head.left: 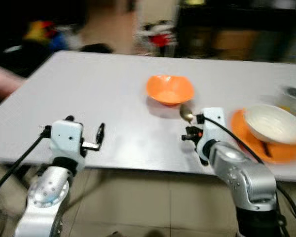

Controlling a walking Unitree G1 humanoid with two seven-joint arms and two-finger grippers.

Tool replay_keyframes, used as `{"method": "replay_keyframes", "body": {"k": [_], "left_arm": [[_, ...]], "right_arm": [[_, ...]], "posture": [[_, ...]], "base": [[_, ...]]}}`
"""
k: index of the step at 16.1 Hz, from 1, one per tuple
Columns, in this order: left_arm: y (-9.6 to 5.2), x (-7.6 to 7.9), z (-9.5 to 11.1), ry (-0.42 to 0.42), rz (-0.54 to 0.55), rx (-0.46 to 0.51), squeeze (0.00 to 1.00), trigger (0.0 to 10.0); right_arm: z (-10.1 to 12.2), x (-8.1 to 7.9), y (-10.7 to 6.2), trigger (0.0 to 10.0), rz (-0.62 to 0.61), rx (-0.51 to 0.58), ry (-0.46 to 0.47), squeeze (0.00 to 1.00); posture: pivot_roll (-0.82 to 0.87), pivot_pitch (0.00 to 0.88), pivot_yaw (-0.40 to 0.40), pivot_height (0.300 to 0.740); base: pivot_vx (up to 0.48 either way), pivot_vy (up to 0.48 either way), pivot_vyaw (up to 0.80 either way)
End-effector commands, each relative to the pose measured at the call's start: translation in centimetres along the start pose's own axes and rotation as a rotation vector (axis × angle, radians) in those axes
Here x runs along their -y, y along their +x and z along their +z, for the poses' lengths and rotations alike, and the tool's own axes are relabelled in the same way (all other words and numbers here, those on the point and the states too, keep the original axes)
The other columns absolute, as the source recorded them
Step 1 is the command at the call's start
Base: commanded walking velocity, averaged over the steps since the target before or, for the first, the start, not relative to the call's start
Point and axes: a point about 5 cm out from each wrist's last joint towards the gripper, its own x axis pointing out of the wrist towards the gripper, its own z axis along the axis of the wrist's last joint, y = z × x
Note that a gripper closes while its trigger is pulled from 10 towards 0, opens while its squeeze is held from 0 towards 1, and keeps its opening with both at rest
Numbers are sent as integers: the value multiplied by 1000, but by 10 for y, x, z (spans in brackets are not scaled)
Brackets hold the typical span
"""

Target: Setting the table

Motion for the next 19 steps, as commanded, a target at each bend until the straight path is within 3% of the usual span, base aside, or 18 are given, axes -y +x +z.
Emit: {"method": "replay_keyframes", "body": {"k": [1, 3, 5, 8, 12, 19], "left_arm": [[3, 3, 1, 2, -8, 0, 0, 10000], [6, 1, 2, 21, 7, 1, 0, 10000], [7, 1, 3, 17, 21, -2, 0, 10000], [2, 9, 2, -42, 32, 0, 0, 10000], [2, 13, 1, -78, 63, -2, 0, 10000], [-1, 14, -2, -47, 8, -18, 0, 10000]], "right_arm": [[3, 7, 0, 10000, -33, 16, 9, 0], [10, 6, 2, 10000, -48, 68, -53, 0], [15, 7, 4, 10000, -50, 119, -133, 0], [16, 7, 6, 10000, 43, 96, -107, 0], [14, 12, 12, 10000, 111, 32, -245, 0], [10, 28, 24, 10000, 98, -43, -296, 0]], "posture": [[-72, 0, 30, 740], [-74, 0, 37, 740], [-73, 0, 37, 740], [-71, 0, 33, 740], [-65, 0, 16, 740], [-61, 0, 10, 740]], "base": [[0, 480, -400], [0, 240, 0], [0, -480, 0], [0, 0, 0], [0, 0, 0], [326, 0, 0]]}}
